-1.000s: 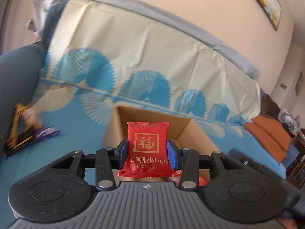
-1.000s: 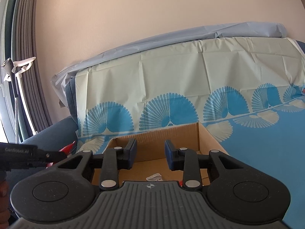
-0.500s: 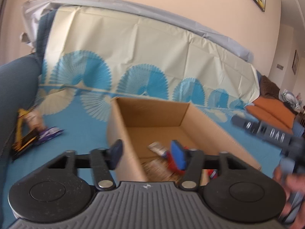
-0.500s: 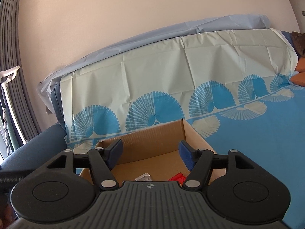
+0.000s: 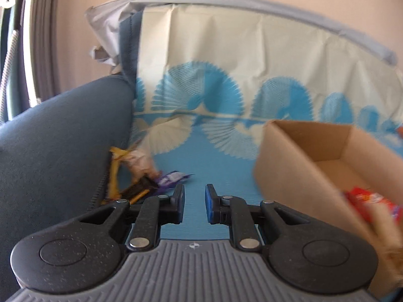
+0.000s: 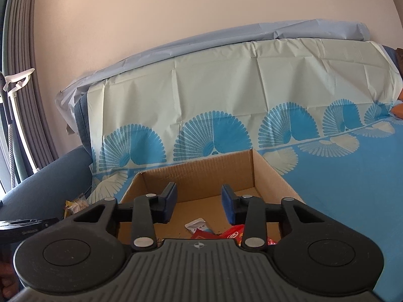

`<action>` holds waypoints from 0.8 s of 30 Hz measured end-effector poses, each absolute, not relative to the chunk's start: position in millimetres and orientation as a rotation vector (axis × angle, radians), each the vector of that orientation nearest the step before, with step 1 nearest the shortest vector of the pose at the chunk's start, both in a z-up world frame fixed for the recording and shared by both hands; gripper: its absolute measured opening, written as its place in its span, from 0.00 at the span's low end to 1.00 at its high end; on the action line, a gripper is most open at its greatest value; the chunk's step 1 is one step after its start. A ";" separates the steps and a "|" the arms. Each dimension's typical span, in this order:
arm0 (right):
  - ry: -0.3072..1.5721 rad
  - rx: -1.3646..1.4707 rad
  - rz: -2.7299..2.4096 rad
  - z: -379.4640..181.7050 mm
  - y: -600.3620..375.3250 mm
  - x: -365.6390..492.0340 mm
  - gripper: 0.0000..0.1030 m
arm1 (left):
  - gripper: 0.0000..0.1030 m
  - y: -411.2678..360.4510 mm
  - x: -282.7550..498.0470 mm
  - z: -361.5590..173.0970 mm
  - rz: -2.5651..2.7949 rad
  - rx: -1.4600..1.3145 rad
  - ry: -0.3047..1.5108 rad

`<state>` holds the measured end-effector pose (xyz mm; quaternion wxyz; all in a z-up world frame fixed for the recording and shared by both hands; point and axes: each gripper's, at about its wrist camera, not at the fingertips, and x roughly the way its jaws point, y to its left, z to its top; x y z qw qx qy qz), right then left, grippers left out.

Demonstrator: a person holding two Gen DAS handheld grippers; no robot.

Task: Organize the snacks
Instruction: 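Lower the rice bar and red packet into the box and open both tools, then move both open tools from the box to the snack pile on the sofa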

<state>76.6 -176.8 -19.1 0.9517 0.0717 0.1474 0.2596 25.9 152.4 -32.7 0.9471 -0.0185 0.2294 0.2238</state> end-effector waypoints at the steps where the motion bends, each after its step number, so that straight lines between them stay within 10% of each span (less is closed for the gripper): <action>1: 0.305 0.143 0.529 -19.1 -176.3 76.7 0.36 | 0.20 152.7 33.6 -38.2 0.491 0.002 0.487; 9: 0.363 0.110 0.525 -21.2 -174.6 85.6 0.37 | 0.52 178.0 75.5 -72.4 0.680 0.158 0.627; 24: 0.471 -0.017 0.531 -27.4 -140.4 104.8 0.39 | 0.52 229.2 105.7 -84.8 0.741 0.053 0.713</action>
